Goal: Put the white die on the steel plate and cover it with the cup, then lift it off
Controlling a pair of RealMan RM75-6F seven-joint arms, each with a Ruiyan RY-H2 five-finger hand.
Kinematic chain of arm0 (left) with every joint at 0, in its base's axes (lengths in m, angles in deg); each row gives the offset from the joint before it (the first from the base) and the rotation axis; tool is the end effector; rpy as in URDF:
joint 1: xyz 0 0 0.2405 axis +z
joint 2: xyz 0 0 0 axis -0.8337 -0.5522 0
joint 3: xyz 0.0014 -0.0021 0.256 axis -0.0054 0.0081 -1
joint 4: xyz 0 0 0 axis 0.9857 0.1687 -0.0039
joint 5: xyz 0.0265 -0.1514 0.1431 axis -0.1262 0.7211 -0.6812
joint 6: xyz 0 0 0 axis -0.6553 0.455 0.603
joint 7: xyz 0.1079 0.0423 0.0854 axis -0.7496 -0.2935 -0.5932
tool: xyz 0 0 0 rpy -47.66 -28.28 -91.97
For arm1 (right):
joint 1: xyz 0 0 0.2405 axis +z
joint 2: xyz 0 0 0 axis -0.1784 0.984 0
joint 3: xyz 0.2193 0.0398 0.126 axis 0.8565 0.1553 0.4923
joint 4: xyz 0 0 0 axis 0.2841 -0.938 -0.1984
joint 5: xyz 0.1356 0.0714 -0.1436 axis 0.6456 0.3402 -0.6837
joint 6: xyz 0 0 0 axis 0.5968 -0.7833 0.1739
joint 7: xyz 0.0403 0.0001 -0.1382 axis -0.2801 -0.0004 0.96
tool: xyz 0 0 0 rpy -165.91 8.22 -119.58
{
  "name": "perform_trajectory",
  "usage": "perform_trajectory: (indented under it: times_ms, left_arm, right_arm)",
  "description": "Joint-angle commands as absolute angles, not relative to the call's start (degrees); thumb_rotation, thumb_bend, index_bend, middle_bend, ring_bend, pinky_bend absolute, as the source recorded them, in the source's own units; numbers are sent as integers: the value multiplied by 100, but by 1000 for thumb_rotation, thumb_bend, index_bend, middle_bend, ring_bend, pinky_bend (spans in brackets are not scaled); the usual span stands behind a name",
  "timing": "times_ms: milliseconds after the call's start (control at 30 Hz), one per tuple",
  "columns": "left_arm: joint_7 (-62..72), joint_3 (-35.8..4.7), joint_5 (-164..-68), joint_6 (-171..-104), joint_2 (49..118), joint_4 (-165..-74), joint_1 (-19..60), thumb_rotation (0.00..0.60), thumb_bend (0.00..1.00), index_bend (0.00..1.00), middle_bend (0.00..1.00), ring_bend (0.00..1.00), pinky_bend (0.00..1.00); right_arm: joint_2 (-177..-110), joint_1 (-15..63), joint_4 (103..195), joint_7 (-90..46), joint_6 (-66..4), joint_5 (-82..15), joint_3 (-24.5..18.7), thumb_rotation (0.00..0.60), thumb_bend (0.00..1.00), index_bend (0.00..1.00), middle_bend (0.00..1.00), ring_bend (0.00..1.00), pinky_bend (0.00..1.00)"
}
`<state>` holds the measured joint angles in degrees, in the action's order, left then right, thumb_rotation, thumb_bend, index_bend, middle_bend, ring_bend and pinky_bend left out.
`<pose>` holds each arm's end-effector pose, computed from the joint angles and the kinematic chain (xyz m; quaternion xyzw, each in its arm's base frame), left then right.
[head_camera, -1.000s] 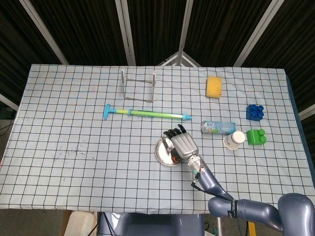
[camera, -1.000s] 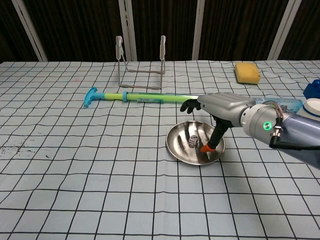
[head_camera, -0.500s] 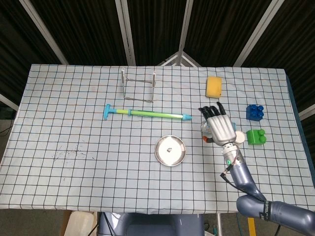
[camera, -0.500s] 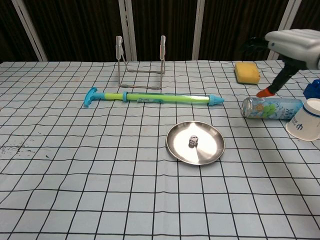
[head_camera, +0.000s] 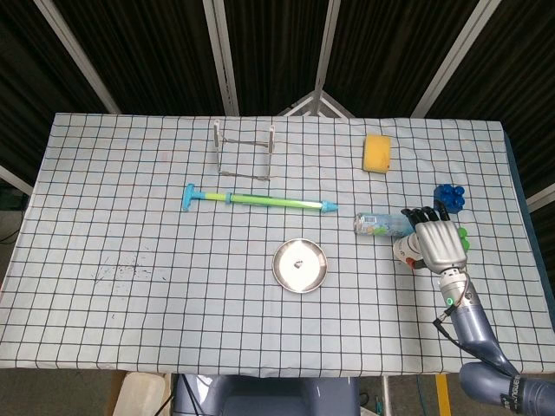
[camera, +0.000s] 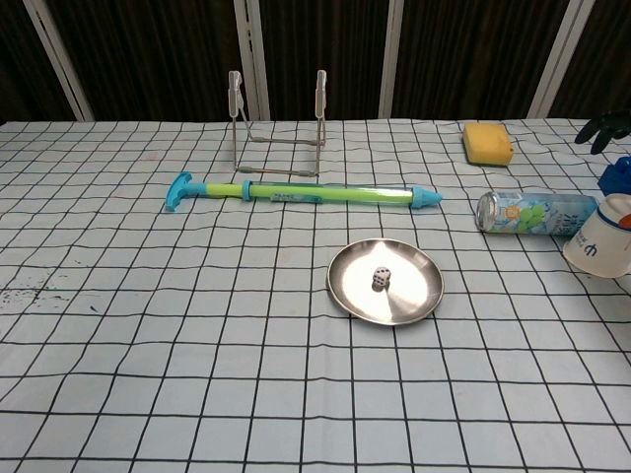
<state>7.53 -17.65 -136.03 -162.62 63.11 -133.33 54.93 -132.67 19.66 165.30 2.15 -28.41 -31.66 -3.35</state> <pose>-0.3427 0.1732 0.2026 -0.5412 -0.3535 -0.3729 0.6657 -0.2476 -0.3237 0.0921 0.6799 -0.3715 0.2950 0.5591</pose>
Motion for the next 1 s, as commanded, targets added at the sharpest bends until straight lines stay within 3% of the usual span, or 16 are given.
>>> perform_trajectory:
  times_ms: [33,1000]
  left_arm:
    - [757,-1760,-13591,-16241,6312,-13329,5486,600,678,197,0,0,95]
    - [569,-1769,-13589,-16231,6362,-13355,5470,600,678,201,0,0,95]
  right_arm:
    - [-13276,1972,16429,118,-2761,-3275,-392,600,102,214,274,181,0]
    - [-13502,1946,15506,-43,-2573,-3253,-558,600,102,378,363,193,0]
